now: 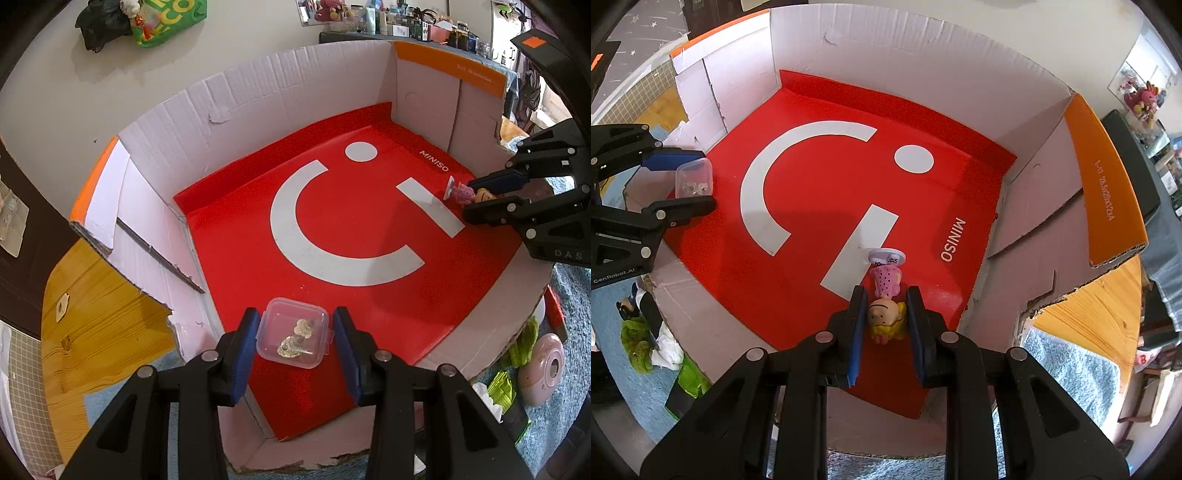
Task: Organize objects
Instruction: 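Lower the doll into the box and open the right tool while the left tool releases the plastic box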
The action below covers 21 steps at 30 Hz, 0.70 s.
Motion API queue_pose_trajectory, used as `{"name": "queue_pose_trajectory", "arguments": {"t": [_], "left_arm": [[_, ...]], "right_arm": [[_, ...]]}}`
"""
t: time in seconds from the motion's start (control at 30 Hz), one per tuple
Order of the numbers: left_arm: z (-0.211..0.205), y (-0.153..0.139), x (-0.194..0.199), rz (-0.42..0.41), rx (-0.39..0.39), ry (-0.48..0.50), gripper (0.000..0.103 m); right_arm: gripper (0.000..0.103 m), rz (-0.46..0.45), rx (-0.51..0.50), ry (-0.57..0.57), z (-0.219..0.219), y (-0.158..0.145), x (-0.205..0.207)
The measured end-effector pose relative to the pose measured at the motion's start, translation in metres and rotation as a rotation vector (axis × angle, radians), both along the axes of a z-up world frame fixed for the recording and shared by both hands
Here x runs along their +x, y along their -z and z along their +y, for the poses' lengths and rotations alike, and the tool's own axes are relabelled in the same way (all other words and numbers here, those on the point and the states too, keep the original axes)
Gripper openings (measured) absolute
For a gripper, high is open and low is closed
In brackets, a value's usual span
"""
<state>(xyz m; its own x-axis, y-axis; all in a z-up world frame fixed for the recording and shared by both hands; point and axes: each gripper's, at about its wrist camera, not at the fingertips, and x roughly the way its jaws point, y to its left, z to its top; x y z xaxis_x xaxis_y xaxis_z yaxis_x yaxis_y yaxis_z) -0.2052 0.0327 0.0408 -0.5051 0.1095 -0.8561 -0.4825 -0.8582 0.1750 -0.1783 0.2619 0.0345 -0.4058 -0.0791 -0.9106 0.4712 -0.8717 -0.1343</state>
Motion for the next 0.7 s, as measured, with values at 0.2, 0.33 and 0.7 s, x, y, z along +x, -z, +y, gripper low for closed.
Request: {"name": "queue_pose_trajectory", "arguments": {"t": [0.2, 0.33, 0.7], "left_arm": [[0.0, -0.001, 0.0, 0.0, 0.0, -0.002, 0.045], [-0.001, 0.0, 0.001, 0.003, 0.004, -0.008, 0.046], [0.002, 0.002, -0.003, 0.004, 0.018, -0.01, 0.05]], "right_arm": [[0.021, 0.003, 0.001, 0.002, 0.009, -0.004, 0.005], [0.021, 0.012, 0.01, 0.005, 0.015, -0.006, 0.009], [0.021, 0.021, 0.014, 0.01, 0.035, -0.013, 0.017]]}}
